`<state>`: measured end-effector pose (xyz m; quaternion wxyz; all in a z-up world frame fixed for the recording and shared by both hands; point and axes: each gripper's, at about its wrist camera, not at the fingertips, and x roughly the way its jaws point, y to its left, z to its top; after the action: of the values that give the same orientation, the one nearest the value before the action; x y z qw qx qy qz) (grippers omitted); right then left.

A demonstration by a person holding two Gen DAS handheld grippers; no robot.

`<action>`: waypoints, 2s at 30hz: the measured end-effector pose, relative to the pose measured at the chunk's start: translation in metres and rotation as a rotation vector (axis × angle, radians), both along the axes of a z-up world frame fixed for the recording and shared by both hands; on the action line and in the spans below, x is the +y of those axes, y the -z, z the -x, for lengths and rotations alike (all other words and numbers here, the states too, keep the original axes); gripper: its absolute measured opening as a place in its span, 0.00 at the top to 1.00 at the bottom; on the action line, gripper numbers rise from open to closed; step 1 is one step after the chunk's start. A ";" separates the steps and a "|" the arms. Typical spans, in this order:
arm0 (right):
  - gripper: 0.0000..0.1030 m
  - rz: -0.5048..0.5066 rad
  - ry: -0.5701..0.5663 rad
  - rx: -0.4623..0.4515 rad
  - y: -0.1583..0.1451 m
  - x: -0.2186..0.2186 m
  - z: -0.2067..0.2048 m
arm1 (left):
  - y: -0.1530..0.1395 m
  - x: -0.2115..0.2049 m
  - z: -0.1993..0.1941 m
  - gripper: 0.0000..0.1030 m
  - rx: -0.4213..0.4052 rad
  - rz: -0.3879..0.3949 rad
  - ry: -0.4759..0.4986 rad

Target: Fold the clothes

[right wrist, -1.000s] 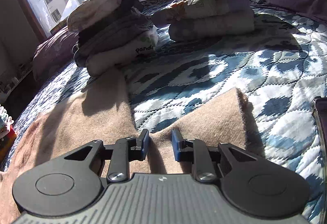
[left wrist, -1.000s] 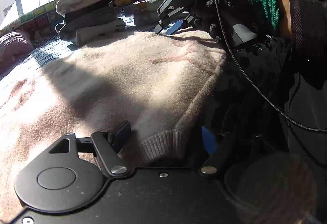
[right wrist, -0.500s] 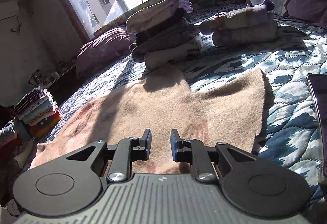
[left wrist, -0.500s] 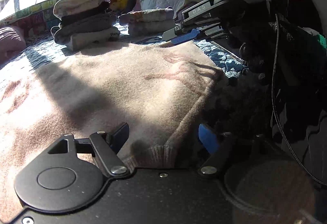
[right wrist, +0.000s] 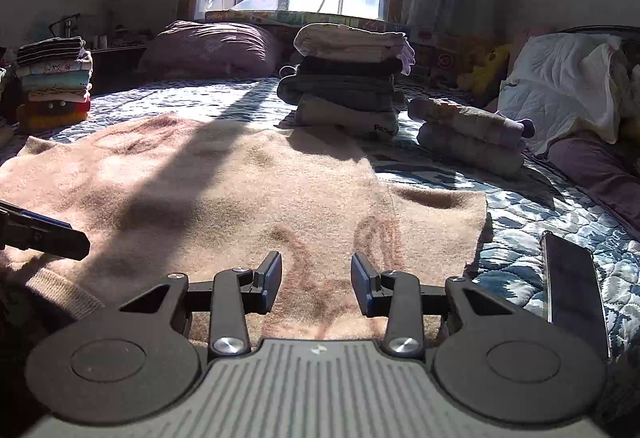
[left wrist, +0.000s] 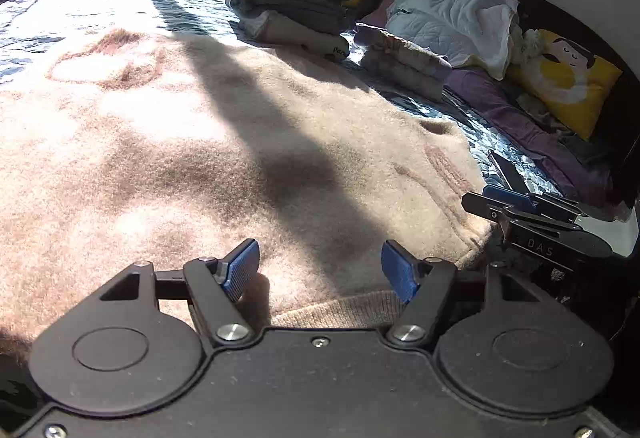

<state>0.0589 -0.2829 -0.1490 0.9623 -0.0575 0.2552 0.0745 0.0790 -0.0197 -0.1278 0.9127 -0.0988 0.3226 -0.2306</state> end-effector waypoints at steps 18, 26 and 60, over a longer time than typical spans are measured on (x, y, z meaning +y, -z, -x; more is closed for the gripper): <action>0.70 0.102 -0.284 0.058 -0.002 0.081 0.023 | 0.000 0.014 -0.002 0.47 -0.123 -0.402 -0.068; 0.68 0.038 -0.281 -0.015 0.000 0.086 0.013 | 0.021 -0.024 -0.061 0.46 -0.156 -0.311 -0.011; 0.45 -0.296 0.142 0.135 0.010 0.000 -0.018 | 0.004 0.206 -0.109 0.39 0.023 0.150 -0.551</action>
<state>0.0771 -0.2833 -0.1590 0.9438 0.1083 0.3087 0.0466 0.1882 0.1863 -0.1319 0.9274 -0.2527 0.2757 0.0042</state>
